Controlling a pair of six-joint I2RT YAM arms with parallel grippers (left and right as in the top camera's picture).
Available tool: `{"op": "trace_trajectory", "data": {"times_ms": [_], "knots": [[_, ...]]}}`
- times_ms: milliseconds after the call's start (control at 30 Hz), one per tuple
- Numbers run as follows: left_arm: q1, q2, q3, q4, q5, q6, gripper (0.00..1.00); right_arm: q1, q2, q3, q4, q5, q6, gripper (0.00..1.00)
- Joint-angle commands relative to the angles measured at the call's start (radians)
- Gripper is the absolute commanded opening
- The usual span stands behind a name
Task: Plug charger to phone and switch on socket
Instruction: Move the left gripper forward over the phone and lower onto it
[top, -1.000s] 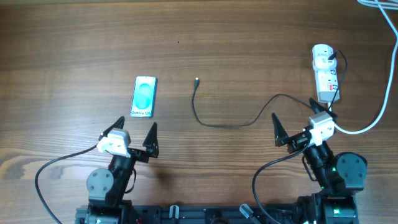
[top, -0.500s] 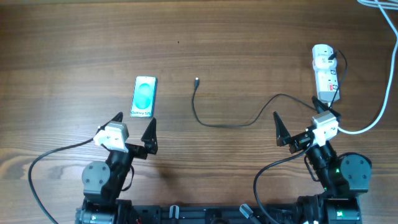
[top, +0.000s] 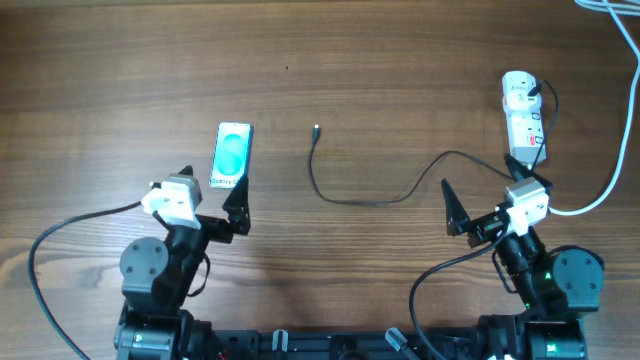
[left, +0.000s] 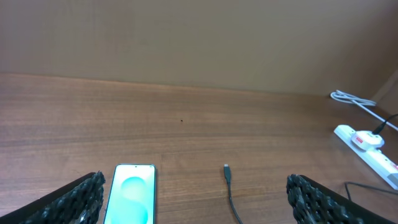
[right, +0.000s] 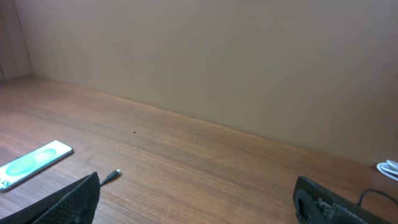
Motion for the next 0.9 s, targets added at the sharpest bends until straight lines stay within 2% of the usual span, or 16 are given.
{"op": "trace_trajectory", "data": {"times_ms": [0,300,567,867], "knots": [[0.006,0.015,0.045,-0.011,-0.002,0.003,1.00,0.003,0.005,0.032,-0.008,-0.017,-0.005,1.00],[0.006,0.019,0.089,-0.061,-0.002,-0.004,1.00,0.003,0.022,0.071,-0.037,-0.017,-0.002,1.00],[0.006,0.035,0.127,-0.087,0.013,-0.026,1.00,0.003,0.106,0.211,-0.153,-0.017,-0.002,1.00],[0.006,0.187,0.278,-0.191,0.050,-0.026,1.00,0.003,0.169,0.338,-0.272,-0.016,-0.002,1.00]]}}
